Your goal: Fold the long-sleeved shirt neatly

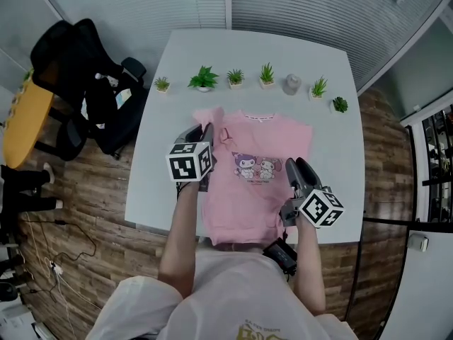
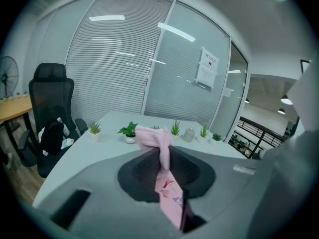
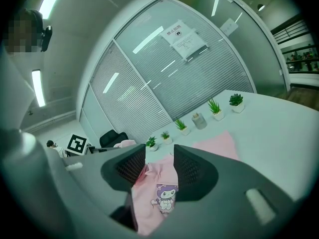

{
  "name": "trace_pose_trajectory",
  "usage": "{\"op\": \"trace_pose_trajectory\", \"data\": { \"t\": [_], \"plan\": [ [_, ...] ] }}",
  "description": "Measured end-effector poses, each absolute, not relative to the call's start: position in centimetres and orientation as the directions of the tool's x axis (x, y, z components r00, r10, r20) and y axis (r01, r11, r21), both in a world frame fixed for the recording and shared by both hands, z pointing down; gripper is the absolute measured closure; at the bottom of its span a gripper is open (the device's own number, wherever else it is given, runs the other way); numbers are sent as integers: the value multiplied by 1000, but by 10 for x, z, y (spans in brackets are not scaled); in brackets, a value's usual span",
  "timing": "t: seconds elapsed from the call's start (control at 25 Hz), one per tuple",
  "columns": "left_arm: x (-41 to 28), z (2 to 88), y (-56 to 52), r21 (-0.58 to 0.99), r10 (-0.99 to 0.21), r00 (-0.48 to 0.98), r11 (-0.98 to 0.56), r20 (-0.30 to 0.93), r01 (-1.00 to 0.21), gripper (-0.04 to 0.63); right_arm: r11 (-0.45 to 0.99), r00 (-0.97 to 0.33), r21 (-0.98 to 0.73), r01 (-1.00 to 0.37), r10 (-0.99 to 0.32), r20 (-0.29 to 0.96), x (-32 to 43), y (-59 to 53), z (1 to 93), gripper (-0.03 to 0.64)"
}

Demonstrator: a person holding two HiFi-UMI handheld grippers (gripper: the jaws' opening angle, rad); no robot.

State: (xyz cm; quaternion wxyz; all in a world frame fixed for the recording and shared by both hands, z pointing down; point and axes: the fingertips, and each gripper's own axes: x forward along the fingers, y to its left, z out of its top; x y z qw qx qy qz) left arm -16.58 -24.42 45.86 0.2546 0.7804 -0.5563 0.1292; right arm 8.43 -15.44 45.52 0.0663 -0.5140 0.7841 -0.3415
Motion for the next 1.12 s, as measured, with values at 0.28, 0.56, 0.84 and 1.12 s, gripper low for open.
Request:
{"op": "trace_pose_trajectory", "data": {
  "t": [0.28, 0.56, 0.84, 1.12],
  "plan": [
    [-135, 441, -248, 264, -806, 381, -287, 452, -921, 549, 236, -459, -607, -759, -855, 242, 103, -162, 458, 439],
    [-97, 433, -250, 239, -795, 417, -344, 441, -908, 549, 231, -442, -595, -769, -866, 235, 123, -167, 454, 439],
    [-55, 447, -253, 220, -771, 439, -380, 462, -898, 546, 203, -424, -598, -775, -869, 254, 140, -160, 462, 437],
    [-61, 461, -268, 312, -862, 301, -178, 409, -933, 546, 177, -409, -587, -790, -866, 288, 160, -147, 472, 439]
  ]
}}
